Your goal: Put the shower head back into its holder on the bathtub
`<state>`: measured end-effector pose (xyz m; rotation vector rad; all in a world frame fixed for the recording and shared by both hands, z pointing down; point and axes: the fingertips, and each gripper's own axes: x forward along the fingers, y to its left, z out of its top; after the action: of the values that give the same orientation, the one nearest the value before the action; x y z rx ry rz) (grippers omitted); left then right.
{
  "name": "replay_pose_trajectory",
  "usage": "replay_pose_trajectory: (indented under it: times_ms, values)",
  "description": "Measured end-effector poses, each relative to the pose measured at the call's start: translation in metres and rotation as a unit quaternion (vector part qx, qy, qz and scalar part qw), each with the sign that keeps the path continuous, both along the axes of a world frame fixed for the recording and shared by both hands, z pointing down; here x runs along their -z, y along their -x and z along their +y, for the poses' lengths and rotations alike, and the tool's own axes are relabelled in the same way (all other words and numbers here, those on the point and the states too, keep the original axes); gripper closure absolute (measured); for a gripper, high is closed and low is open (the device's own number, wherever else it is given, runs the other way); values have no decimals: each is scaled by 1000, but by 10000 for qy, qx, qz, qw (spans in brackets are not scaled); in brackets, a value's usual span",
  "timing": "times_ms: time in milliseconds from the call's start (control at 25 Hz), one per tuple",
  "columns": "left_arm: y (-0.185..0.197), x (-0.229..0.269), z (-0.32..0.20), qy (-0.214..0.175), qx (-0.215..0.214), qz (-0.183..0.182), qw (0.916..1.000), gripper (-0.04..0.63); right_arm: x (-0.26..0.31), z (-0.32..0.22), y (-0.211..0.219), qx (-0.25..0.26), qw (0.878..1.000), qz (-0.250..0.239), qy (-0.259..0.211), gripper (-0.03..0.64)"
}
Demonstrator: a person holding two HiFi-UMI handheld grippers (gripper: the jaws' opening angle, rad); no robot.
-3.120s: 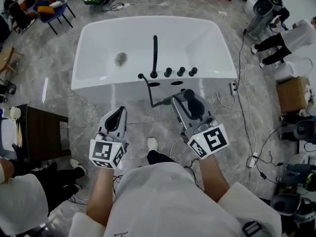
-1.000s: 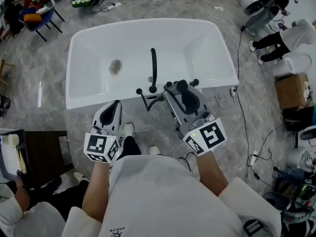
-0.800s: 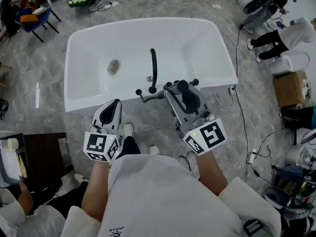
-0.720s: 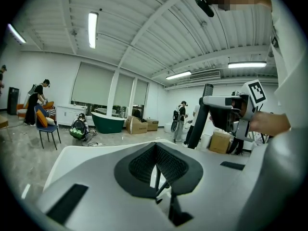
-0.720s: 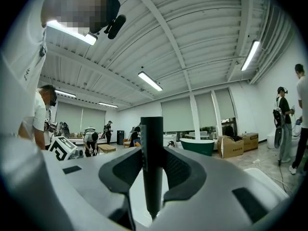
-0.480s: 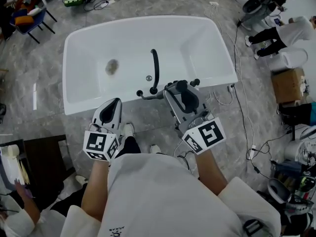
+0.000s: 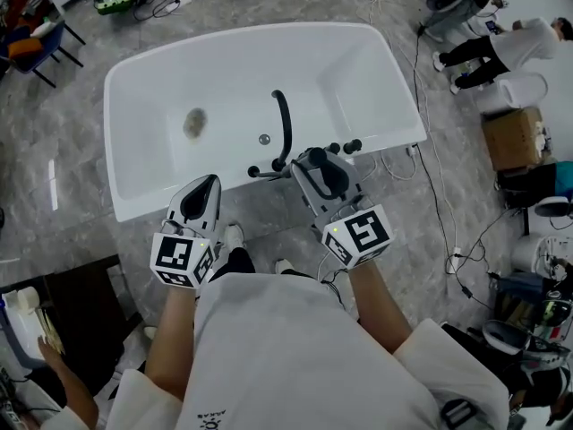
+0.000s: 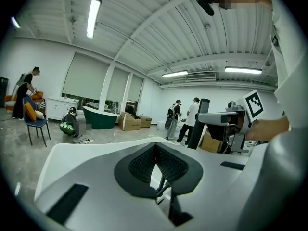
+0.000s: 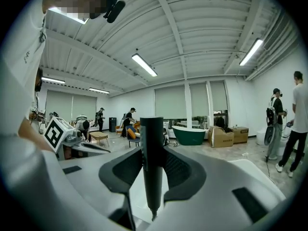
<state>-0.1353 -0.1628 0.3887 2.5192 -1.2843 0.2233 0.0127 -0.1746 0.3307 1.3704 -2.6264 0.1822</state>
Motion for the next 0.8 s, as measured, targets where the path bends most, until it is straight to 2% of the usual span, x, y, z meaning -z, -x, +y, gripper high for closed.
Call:
replay_pose_trajectory:
  times_ms: [480, 800]
  values:
    - [3, -20, -22, 185, -558, 34, 9983, 586, -43, -13, 12, -338, 9986, 30, 411, 474]
    - [-5, -43, -29, 422, -564, -11, 9975, 586, -70, -28, 12, -217, 9977, -2, 648, 474]
